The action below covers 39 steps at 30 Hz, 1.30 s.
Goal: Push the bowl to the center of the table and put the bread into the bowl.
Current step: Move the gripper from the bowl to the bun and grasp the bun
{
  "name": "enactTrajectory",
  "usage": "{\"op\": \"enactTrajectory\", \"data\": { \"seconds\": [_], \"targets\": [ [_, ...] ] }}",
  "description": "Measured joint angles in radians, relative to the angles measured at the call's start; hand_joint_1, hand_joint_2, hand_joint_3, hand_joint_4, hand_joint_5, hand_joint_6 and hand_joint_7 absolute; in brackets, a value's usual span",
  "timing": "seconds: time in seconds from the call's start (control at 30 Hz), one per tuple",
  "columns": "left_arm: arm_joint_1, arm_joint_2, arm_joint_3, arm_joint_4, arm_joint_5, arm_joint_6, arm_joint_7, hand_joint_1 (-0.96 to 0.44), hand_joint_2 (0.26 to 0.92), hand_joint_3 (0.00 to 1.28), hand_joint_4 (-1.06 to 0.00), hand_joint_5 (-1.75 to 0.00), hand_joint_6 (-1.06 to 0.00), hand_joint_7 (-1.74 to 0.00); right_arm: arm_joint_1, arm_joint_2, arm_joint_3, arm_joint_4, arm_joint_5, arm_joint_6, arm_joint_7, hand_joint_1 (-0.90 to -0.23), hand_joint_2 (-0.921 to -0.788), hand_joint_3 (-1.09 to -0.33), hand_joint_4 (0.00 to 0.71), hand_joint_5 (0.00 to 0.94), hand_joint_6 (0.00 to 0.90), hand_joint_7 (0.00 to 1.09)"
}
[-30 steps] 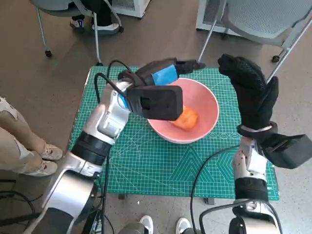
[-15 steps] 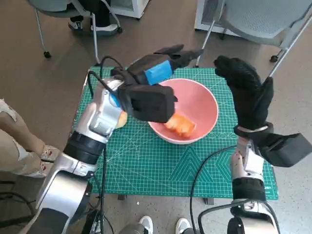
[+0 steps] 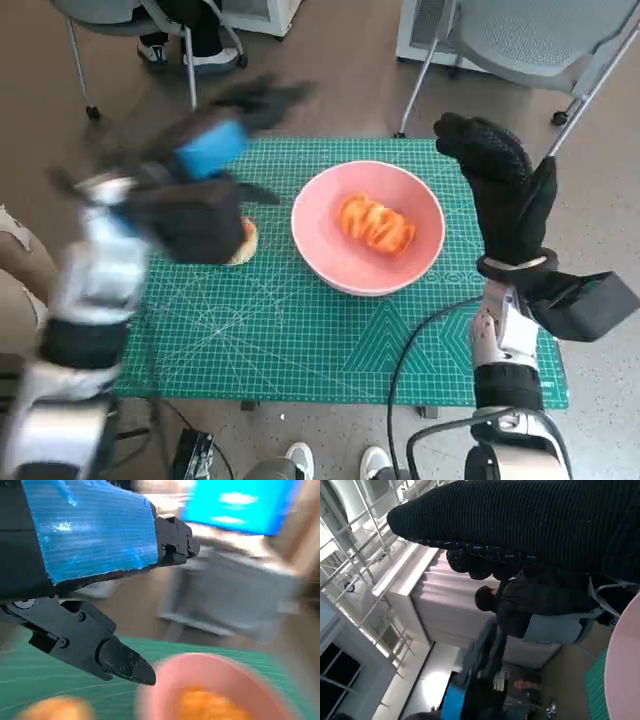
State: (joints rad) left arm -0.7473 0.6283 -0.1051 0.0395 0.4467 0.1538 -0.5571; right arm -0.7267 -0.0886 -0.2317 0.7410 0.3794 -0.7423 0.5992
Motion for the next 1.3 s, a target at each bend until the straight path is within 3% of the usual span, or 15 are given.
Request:
{"op": "enactTrajectory", "data": {
  "seconds": [0.23,0.67,1.0,1.3],
  "targets": [
    [0.119,0.061,0.031,-0.171,0.048,0.134,-0.026,-0.38,0.71,0.0,0.0,0.0,-0.12,-0.01,-0.002,0.0,0.0,0.007,0.01,0.0,0.015,-0.632,-0.921,-0.703,0.255,0.0,0.074,0.53],
    [0.168,0.064,0.018,-0.213,0.021,0.152,-0.036,-0.44,0.712,0.0,0.0,0.0,-0.12,0.0,-0.011,0.001,0.0,0.035,0.01,0.0,0.036,-0.642,-0.921,-0.699,0.252,0.0,0.062,0.53],
    [0.116,0.032,-0.08,-0.054,0.062,0.158,-0.031,-0.45,0.701,0.0,0.0,0.0,-0.11,0.0,-0.018,-0.006,-0.003,0.043,0.011,0.001,0.053,-0.652,-0.921,-0.697,0.253,0.001,0.06,0.53],
    [-0.001,-0.038,-0.199,0.227,0.144,0.16,0.0,-0.4,0.677,0.0,0.0,0.0,-0.1,0.0,-0.022,-0.016,-0.004,0.049,0.011,0.001,0.062,-0.652,-0.921,-0.698,0.252,0.0,0.058,0.53]
  ]
}}
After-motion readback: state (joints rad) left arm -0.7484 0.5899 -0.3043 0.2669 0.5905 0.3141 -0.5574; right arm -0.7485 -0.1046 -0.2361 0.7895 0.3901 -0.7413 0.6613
